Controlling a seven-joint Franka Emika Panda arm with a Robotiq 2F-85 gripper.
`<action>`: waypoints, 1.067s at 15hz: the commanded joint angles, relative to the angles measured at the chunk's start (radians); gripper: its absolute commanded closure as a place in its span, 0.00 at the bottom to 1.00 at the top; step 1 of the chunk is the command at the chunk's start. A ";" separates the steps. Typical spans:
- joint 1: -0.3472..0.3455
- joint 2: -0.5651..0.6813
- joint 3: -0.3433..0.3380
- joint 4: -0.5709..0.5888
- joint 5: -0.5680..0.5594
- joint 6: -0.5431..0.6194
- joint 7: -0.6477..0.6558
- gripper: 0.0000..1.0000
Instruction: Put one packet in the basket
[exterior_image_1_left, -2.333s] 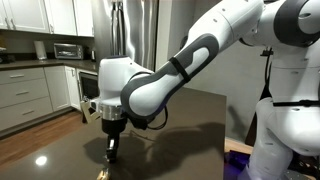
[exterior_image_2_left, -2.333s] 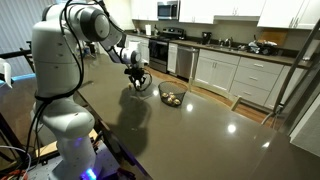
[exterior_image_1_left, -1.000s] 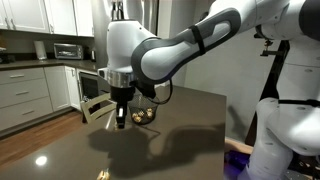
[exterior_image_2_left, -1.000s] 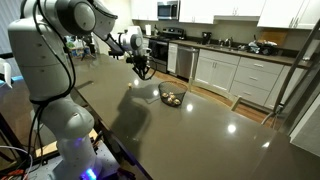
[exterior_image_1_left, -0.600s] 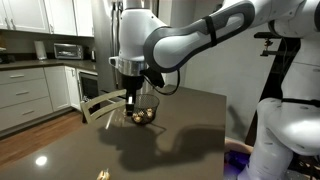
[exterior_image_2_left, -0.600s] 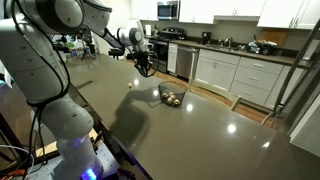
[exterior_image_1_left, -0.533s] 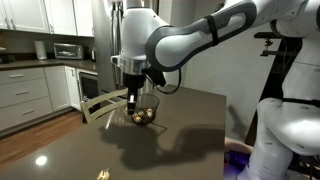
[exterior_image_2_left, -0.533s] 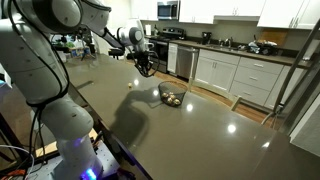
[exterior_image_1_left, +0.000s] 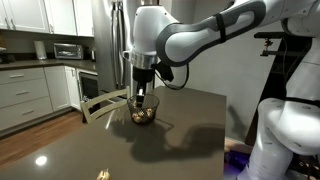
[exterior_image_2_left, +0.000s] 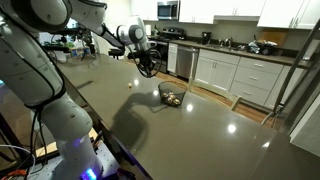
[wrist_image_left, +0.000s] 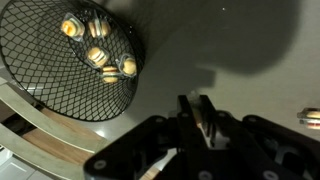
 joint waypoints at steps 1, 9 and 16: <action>-0.024 -0.033 -0.001 -0.027 -0.041 0.008 0.044 0.91; -0.083 0.057 -0.022 0.043 -0.127 0.006 0.153 0.91; -0.109 0.166 -0.062 0.172 -0.115 -0.016 0.266 0.92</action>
